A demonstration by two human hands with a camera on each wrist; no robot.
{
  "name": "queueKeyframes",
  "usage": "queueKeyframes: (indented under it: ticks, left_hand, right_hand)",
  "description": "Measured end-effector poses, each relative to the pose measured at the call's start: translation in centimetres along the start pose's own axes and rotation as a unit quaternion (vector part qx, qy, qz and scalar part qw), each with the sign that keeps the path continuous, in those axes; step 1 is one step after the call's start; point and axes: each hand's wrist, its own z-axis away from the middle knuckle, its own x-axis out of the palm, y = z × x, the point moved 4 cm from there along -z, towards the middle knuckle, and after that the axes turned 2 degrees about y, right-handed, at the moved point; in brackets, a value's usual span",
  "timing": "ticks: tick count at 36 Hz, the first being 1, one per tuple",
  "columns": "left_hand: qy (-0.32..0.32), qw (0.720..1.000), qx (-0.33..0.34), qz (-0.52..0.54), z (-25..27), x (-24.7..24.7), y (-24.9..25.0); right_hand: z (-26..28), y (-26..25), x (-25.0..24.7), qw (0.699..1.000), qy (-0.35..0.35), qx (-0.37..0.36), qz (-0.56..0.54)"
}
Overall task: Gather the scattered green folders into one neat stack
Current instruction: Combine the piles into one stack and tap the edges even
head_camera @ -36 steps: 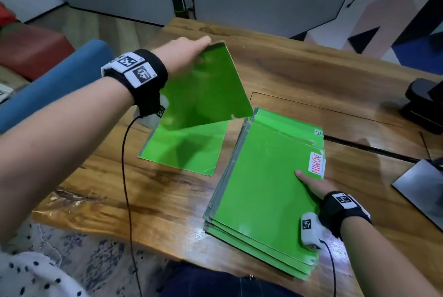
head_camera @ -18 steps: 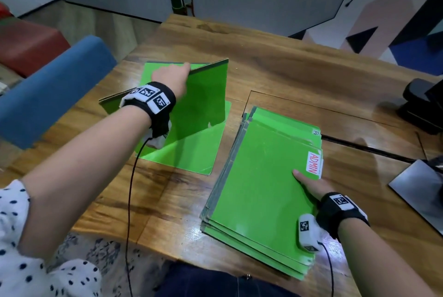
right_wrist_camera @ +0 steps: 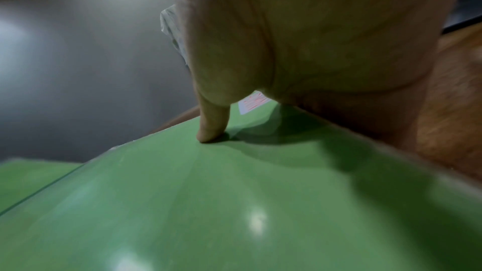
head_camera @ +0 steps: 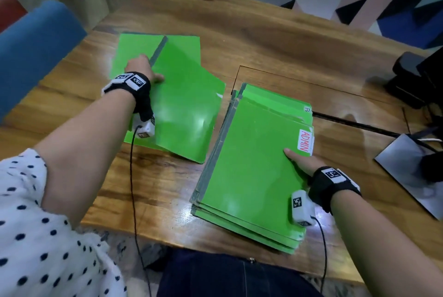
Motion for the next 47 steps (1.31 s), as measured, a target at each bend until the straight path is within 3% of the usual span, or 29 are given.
queueKeyframes:
  ticks: [4,10,14,20,24,29,35,41,44,47]
  left_hand:
    - [-0.048,0.997,-0.063,-0.003,0.0,3.4,-3.0]
    - [-0.098,0.990,-0.095,0.018,-0.2,6.3,-5.9]
    - [-0.111,0.982,-0.125,0.083,0.5,6.6,-7.0]
    - [-0.112,0.979,-0.114,0.126,1.4,5.2,-6.6]
    - [-0.034,0.984,-0.042,0.171,2.5,2.7,-3.9]
    - [0.048,0.991,0.112,0.059,5.3,-2.0,1.4]
    - [0.067,0.947,0.292,-0.114,9.7,-5.2,7.2]
    - [0.099,0.918,0.345,-0.168,12.5,-8.0,10.4]
    - [0.088,0.929,0.345,-0.102,13.2,-9.9,11.3]
    - [0.043,0.949,0.311,0.030,13.1,-9.6,10.9]
  right_hand:
    - [-0.3,0.4,0.1,1.000,-0.004,0.010,-0.002]
    - [-0.7,0.4,0.0,1.000,-0.015,0.017,0.013]
    - [-1.5,0.7,-0.1,0.999,-0.009,0.022,0.029]
    - [-1.7,0.5,-0.2,0.999,-0.002,0.001,0.035]
    - [-1.5,0.3,-0.2,0.999,-0.005,0.006,0.046]
    - [-1.3,0.2,-0.2,0.999,-0.006,0.010,0.050]
    - [-1.2,0.5,-0.2,0.999,-0.004,-0.005,0.037]
    - [-5.2,2.6,-0.1,0.999,-0.024,-0.005,0.044]
    - [-5.8,3.0,-0.2,0.999,-0.035,-0.010,0.039]
    - [-9.0,4.4,-0.2,0.999,-0.038,-0.019,0.028]
